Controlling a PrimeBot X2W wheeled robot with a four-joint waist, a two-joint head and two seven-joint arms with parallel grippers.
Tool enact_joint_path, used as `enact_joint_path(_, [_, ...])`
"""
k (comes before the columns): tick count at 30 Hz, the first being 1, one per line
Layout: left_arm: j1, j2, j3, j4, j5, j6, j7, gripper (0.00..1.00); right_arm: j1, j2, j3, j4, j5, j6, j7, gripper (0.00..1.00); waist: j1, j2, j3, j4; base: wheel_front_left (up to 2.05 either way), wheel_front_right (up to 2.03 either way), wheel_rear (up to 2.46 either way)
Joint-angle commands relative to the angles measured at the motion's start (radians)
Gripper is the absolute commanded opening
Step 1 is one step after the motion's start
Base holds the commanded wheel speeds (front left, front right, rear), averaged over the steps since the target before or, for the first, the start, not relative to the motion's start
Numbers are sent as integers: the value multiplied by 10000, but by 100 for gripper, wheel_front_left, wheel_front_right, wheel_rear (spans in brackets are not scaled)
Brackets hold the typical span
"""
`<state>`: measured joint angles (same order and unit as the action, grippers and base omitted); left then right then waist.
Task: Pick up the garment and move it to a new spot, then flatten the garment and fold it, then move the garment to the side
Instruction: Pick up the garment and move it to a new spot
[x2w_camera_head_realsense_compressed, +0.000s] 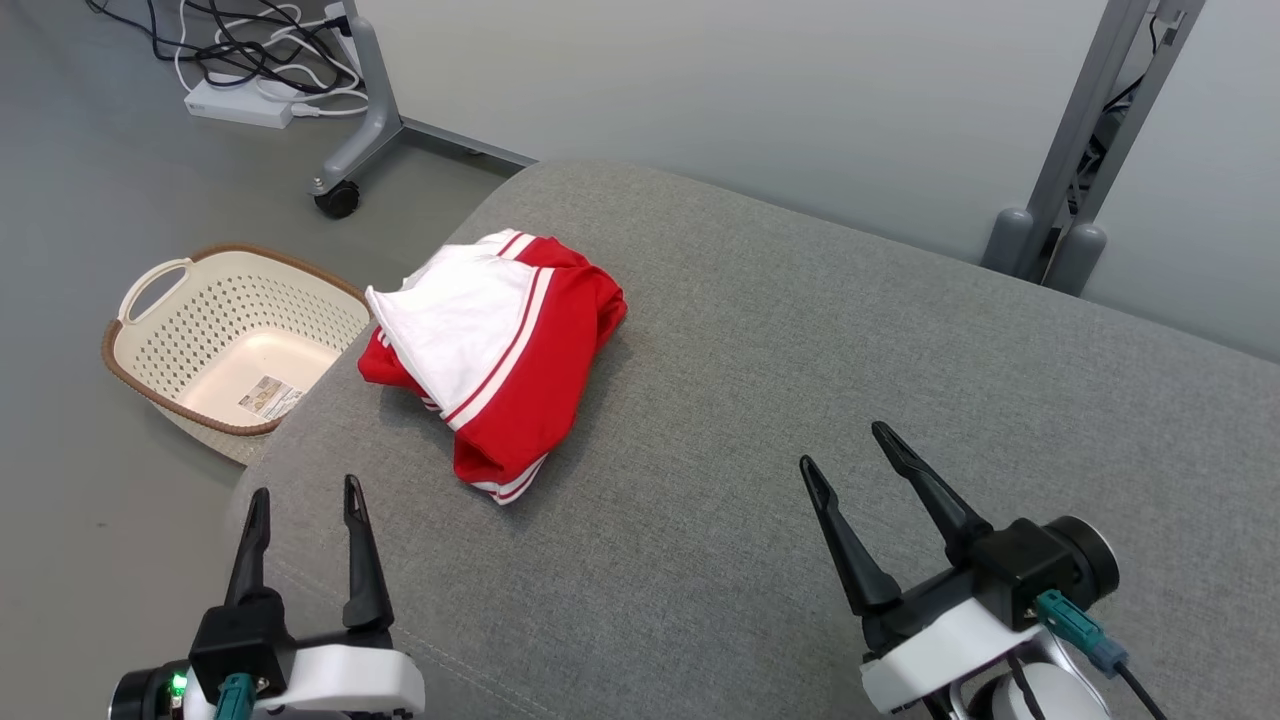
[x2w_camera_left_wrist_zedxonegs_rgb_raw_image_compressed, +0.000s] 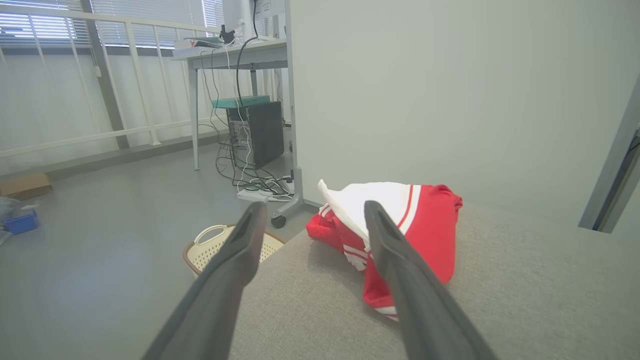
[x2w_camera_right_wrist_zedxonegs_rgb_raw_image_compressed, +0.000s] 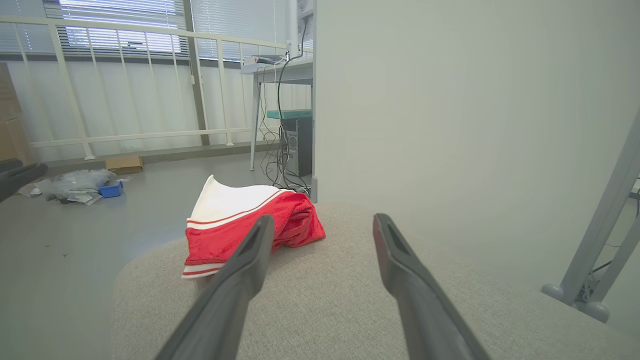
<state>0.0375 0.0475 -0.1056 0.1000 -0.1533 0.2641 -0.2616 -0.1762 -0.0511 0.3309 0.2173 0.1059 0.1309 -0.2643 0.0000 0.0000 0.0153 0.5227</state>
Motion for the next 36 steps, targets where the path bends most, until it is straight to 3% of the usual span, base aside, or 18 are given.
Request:
enact_joint_path(1, [-227, 52, 145, 22, 100, 9, -36, 100, 148, -46, -114, -50, -63, -3, -19, 100, 0, 0, 0, 0, 0, 0, 0])
enact_joint_path(10, [-2237, 430, 555, 1177, 923, -1235, -36, 100, 748, -313, -1057, -510, -538, -3, -19, 100, 0, 0, 789, 41, 0, 0, 0])
enact_joint_path(15, [-3952, 804, 317, 3241, 683, -2382, 18, 100, 728, -512, -1273, -803, -765, -3, -19, 100, 0, 0, 1433, -137, 0, 0, 0])
enact_joint_path(18, [-5153, 1030, 66, 4570, 613, -3047, 566, 100, 548, -668, -1220, -927, -846, -3, -19, 100, 0, 0, 1844, -373, 0, 0, 0])
enact_joint_path(21, [-6163, 1120, 138, 5529, 188, -3471, 968, 100, 407, -749, -1278, -989, -849, -3, -19, 100, 0, 0, 2180, -608, 0, 0, 0])
enact_joint_path(28, [-7988, 1372, -582, 7363, -399, -3934, 2538, 100, 39, -905, -1346, -1136, -925, -3, -19, 100, 0, 0, 2902, -1064, 0, 0, 0])
enact_joint_path(32, [-8518, 1292, -1179, 7825, -978, -3945, 3154, 100, -97, -948, -1370, -1153, -901, -3, -19, 100, 0, 0, 3145, -1233, 0, 0, 0])
enact_joint_path(36, [-9011, 1638, -2080, 8207, -1863, -3939, 3946, 100, -234, -1044, -1365, -1238, -911, -3, -19, 100, 0, 0, 3451, -1389, 0, 0, 0])
